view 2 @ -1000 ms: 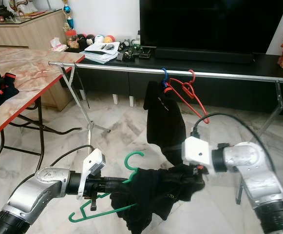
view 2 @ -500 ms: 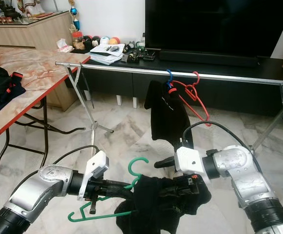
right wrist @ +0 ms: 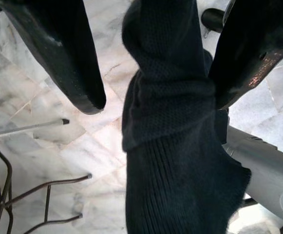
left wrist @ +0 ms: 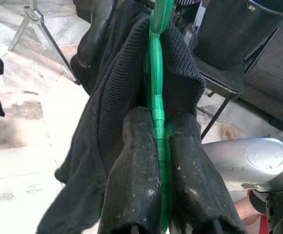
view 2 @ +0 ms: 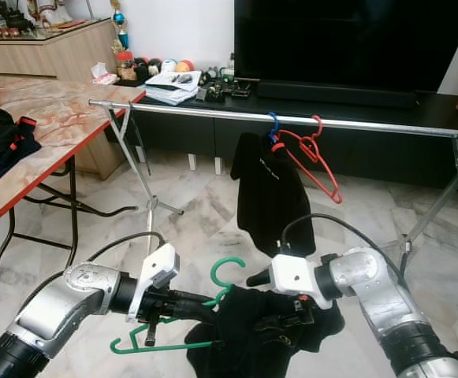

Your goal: Hang hanger

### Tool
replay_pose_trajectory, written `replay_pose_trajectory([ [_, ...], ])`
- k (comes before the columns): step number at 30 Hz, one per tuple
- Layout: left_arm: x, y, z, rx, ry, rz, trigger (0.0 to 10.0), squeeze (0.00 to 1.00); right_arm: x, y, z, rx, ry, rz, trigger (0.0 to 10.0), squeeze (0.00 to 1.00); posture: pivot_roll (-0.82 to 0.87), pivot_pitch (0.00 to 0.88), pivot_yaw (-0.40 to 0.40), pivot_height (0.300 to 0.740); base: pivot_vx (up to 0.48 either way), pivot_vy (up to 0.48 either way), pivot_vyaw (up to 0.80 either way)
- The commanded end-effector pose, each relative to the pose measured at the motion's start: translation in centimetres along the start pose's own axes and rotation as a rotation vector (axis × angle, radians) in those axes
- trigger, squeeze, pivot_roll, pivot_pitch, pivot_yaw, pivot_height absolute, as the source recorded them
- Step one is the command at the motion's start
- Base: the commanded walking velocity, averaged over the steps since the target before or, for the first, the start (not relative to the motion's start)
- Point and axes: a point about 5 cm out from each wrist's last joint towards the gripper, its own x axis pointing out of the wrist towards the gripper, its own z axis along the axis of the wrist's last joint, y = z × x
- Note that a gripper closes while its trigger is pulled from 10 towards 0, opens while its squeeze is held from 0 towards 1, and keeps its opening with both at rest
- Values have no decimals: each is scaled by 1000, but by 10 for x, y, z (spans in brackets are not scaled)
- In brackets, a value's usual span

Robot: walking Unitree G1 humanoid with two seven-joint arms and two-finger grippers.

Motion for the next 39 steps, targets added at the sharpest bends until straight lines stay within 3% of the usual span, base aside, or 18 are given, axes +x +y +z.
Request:
replay_pose_trajectory([
  [1, 2, -1, 12, 55, -4, -27, 10000, 0, 2, -3, 4, -22, 4, 1, 10000, 0, 69, 27, 57, 740, 0, 0, 0],
  [3, 2, -2, 13, 58, -6, -30, 10000, 0, 4, -2, 2, -8, 15, 13, 9569, 0, 69, 27, 57, 740, 0, 0, 0],
  [4, 3, -2, 14, 60, -7, -31, 10000, 0, 5, -2, 1, -5, 17, 20, 5412, 0, 72, 26, 57, 740, 0, 0, 0],
  [6, 3, -2, 14, 62, -9, -32, 10000, 0, 6, -1, 1, -2, 17, 24, 0, 0, 72, 26, 57, 740, 0, 0, 0],
  [39, 7, 1, 18, 123, 12, -29, 10000, 0, 16, 7, -3, 46, -15, 56, 0, 0, 70, 12, 60, 740, 0, 0, 0],
])
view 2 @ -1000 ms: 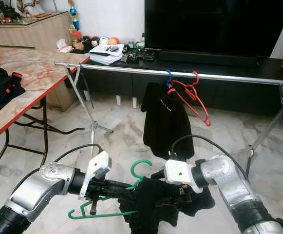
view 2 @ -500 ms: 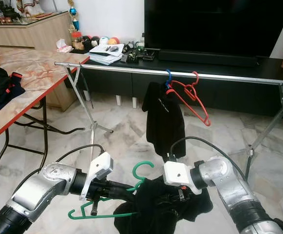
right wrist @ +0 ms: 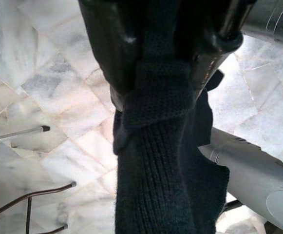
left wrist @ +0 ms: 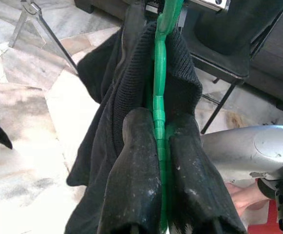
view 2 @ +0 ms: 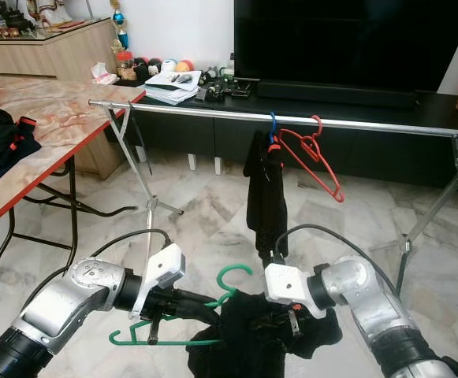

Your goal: Hang hanger

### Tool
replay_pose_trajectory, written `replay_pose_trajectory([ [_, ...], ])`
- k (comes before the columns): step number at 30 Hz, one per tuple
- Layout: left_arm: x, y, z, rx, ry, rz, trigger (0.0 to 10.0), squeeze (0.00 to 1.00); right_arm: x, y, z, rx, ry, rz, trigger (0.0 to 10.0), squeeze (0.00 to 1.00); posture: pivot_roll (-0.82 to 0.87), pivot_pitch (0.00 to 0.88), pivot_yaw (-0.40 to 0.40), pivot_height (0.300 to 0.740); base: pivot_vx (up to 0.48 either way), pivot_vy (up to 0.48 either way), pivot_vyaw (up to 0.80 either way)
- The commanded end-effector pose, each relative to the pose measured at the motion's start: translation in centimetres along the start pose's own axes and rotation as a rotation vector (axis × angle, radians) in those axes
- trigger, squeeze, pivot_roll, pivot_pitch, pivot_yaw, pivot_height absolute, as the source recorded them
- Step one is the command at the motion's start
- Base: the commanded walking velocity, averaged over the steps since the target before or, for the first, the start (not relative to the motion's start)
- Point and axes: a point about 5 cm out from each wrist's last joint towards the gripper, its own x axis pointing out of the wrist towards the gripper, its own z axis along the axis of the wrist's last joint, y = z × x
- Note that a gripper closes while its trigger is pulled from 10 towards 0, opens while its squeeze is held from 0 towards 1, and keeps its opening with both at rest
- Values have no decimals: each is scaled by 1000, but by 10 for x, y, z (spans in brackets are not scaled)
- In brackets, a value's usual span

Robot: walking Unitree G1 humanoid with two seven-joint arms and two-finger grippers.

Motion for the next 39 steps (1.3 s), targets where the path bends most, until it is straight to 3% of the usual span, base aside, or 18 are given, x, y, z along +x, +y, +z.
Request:
replay_pose_trajectory([
  [1, 1, 1, 13, 67, -28, -16, 10000, 0, 4, 0, 6, -14, -27, 6, 0, 0, 70, 12, 60, 740, 0, 0, 0],
  [6, 0, 10, 7, 102, 31, 44, 10000, 0, 6, -4, 6, -17, -29, -42, 0, 0, 65, 0, 66, 740, 0, 0, 0],
  [20, 3, 13, 7, 127, 34, 44, 10000, 0, 10, -1, 2, 4, -34, -56, 0, 0, 62, 0, 78, 740, 0, 0, 0],
  [21, 2, 13, 7, 128, 35, 43, 10000, 90, 10, -2, 2, 4, -34, -57, 0, 0, 62, 0, 78, 740, 0, 0, 0],
  [22, 2, 13, 7, 128, 35, 43, 10000, 90, 10, -2, 2, 4, -34, -57, 0, 0, 62, 0, 78, 740, 0, 0, 0],
  [23, 2, 13, 7, 128, 35, 42, 10000, 827, 9, -2, 2, 5, -34, -62, 0, 0, 63, 0, 79, 740, 0, 0, 0],
  [24, 2, 14, 7, 128, 35, 41, 10000, 827, 9, -2, 2, 6, -34, -65, 0, 0, 63, 0, 79, 740, 0, 0, 0],
  [25, 2, 14, 7, 129, 35, 40, 10000, 1000, 9, -2, 1, 8, -33, -71, 0, 0, 64, 0, 79, 740, 0, 0, 0],
  [39, -7, 10, 4, 114, 66, -14, 10000, 1000, 7, 6, -19, 33, 64, -85, 0, 0, 72, 0, 79, 740, 0, 0, 0],
])
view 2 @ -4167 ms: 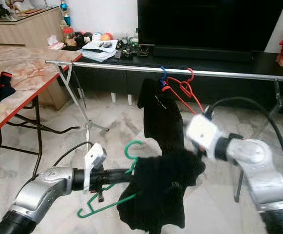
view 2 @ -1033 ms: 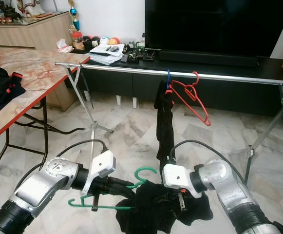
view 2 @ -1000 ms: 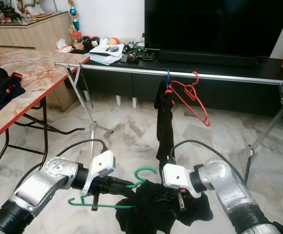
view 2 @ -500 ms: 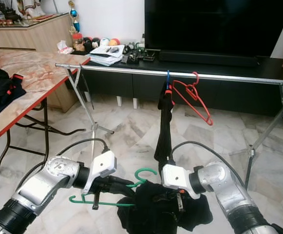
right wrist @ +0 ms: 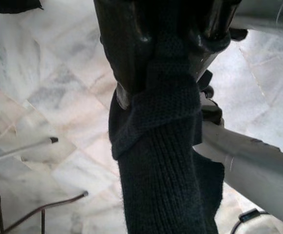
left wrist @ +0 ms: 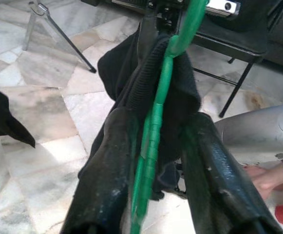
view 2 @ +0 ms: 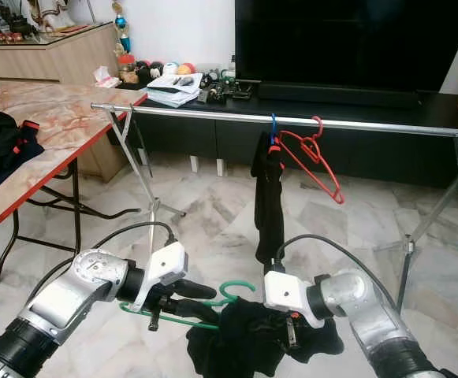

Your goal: Hang hanger

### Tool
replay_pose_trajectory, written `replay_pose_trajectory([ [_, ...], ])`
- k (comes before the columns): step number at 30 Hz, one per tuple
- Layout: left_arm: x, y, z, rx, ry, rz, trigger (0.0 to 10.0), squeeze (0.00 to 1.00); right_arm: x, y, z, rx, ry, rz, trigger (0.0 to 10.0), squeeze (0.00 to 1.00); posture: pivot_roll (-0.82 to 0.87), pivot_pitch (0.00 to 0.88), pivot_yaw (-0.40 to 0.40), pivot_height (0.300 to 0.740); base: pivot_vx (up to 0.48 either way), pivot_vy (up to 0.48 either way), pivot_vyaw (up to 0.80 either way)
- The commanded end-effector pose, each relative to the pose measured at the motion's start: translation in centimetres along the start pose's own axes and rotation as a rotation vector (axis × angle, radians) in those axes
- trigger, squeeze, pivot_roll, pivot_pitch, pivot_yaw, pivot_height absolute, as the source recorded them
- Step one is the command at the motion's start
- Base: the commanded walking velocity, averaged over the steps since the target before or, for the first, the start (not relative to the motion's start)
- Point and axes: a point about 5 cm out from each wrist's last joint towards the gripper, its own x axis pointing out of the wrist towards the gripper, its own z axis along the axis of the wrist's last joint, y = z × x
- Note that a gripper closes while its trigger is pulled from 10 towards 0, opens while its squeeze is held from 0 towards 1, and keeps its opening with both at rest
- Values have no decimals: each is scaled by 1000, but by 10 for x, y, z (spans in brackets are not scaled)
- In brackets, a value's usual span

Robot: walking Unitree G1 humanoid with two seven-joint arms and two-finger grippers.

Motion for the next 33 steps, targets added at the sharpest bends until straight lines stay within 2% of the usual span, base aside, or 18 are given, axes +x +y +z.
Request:
replay_pose_trajectory([
  [1, -5, -1, 3, 9, 9, -24, 10000, 1000, -2, 0, -3, -19, 28, -14, 0, 0, 74, 5, 81, 740, 0, 0, 0],
  [6, -9, -4, 3, 3, 20, -55, 10000, 1000, 0, 4, -12, 5, 53, -27, 0, 0, 76, 12, 83, 740, 0, 0, 0],
  [10, -17, 5, 4, 2, 11, 24, 10000, 1000, -3, 2, -21, 50, 73, -110, 0, 0, 79, 15, 85, 740, 0, 0, 0],
  [12, -18, 5, 4, 0, 10, 29, 10000, 1000, -3, 1, -22, 54, 75, -119, 0, 0, 79, 15, 85, 740, 0, 0, 0],
  [13, -20, 7, 5, 1, 4, 55, 10000, 1000, -4, 0, -24, 63, 77, -149, 0, 0, 78, 15, 86, 740, 0, 0, 0],
  [14, -27, 13, 7, -6, -26, 121, 10000, 1000, -9, -5, -30, 98, 87, -255, 0, 0, 76, 18, 84, 740, 0, 0, 0],
  [15, -27, 13, 7, -6, -26, 121, 10000, 1000, -9, -5, -30, 98, 87, -255, 0, 0, 76, 18, 84, 740, 0, 0, 0],
  [16, -34, 17, 8, -19, -41, 172, 10000, 1000, -13, -8, -36, 131, 108, -330, 0, 0, 74, 23, 83, 740, 0, 0, 0],
  [20, -50, 24, 9, -38, -77, 272, 10000, 1000, -16, -4, -46, 195, 115, -412, 0, 0, 75, 25, 84, 740, 0, 0, 0],
  [24, -56, 27, 9, -43, -104, 337, 10000, 1000, -14, 0, -50, 222, 108, -449, 0, 0, 74, 28, 83, 740, 0, 0, 0],
  [26, -54, 28, 7, -43, -108, 372, 10000, 1000, -14, -2, -49, 238, 104, -509, 0, 0, 76, 29, 82, 740, 0, 0, 0],
  [27, -52, 29, 5, -49, -109, 398, 10000, 443, -15, -7, -46, 263, 83, -566, 0, 0, 75, 31, 83, 740, 0, 0, 0],
  [28, -49, 29, 3, -59, -115, 414, 10000, 0, -16, -13, -41, 292, 59, -634, 0, 0, 72, 31, 83, 740, 0, 0, 0],
  [29, -42, 28, -3, -77, -120, 447, 10000, 0, -17, -23, -29, 336, 4, -741, 0, 0, 72, 34, 85, 740, 0, 0, 0],
  [30, -42, 28, -3, -77, -120, 447, 10000, 0, -17, -23, -29, 336, 4, -741, 0, 0, 72, 34, 85, 740, 0, 0, 0],
  [33, -31, 21, -19, -105, -71, 426, 10000, 0, -15, -33, -3, 369, -94, -840, 0, 0, 70, 37, 89, 740, 0, 0, 0],
])
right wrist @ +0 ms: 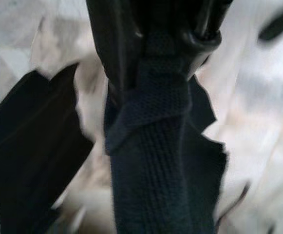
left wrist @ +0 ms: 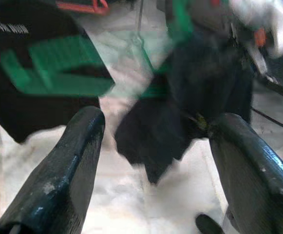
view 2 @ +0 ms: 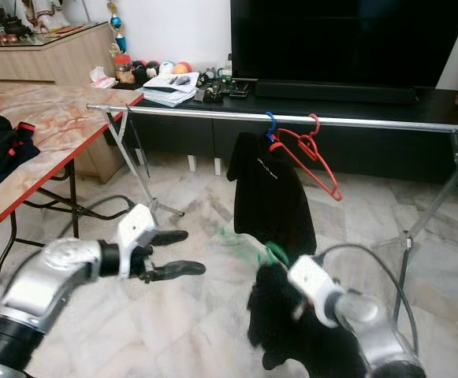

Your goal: Hang hanger

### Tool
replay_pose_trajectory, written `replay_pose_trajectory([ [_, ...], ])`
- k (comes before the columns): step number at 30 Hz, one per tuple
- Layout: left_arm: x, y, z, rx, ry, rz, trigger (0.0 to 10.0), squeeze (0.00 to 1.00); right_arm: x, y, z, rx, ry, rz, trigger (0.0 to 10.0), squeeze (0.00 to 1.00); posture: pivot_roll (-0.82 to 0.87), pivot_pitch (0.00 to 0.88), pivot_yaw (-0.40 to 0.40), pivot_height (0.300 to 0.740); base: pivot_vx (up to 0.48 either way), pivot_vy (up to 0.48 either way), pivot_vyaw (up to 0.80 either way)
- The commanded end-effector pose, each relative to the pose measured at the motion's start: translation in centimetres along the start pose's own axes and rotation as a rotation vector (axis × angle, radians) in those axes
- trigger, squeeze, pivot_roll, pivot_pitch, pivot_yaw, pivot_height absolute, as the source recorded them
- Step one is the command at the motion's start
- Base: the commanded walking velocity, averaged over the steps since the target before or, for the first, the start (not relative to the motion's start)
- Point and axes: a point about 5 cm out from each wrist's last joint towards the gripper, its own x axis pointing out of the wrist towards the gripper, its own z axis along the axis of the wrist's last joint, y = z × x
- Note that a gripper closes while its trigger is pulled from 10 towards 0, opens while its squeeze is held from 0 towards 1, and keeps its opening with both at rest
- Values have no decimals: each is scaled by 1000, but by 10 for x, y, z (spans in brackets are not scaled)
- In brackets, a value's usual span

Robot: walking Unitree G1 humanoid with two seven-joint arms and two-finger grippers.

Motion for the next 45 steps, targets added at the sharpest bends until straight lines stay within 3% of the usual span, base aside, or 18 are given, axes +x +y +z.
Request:
replay_pose_trajectory([
  [1, 4, -1, -15, -11, 46, 39, 10000, 0, 2, -1, 45, 52, -160, -83, 0, 0, 70, 37, 90, 740, 0, 0, 0],
  [10, 25, 8, -19, -12, -24, 228, 10000, 0, 0, 25, 104, 154, -330, -86, 0, 0, 72, 44, 97, 740, 0, 0, 0],
  [15, 31, 16, -29, 20, 19, 310, 10000, 0, -7, 31, 114, 167, -330, -108, 0, 0, 64, 47, 103, 740, 0, 0, 0],
  [17, 31, 19, -34, -26, 13, 336, 10000, 0, -10, 33, 119, 178, -336, -117, 0, 0, 61, 48, 108, 740, 0, 0, 0],
  [21, 31, 23, -37, -41, 3, 342, 10000, 0, -13, 35, 124, 185, -338, -116, 0, 0, 58, 48, 108, 740, 0, 0, 0],
  [23, 29, 25, -44, -19, 40, 362, 10000, 0, -15, 36, 127, 187, -336, -116, 0, 0, 58, 48, 108, 740, 0, 0, 0],
  [25, 24, 27, -56, 60, 123, 396, 10000, 0, -18, 38, 132, 190, -342, -115, 0, 0, 56, 50, 110, 740, 0, 0, 0],
  [27, 23, 27, -59, 71, 141, 392, 10000, 0, -18, 39, 133, 191, -345, -113, 0, 0, 53, 51, 112, 740, 0, 0, 0],
  [31, 23, 25, -71, 198, 242, 377, 10000, 0, -19, 45, 137, 193, -352, -89, 0, 0, 52, 52, 113, 740, 0, 0, 0],
  [32, 23, 25, -71, 198, 242, 377, 10000, 0, -19, 45, 137, 193, -352, -89, 0, 0, 52, 52, 113, 740, 0, 0, 0],
  [34, 26, 23, -75, 297, 291, 364, 10000, 0, -20, 50, 142, 194, -359, -73, 0, 0, 52, 52, 113, 740, 0, 0, 0],
  [45, 33, 21, -74, 251, 249, 363, 10000, 0, -26, 61, 156, 203, -392, -27, 0, 0, 40, 67, 117, 740, 0, 0, 0],
])
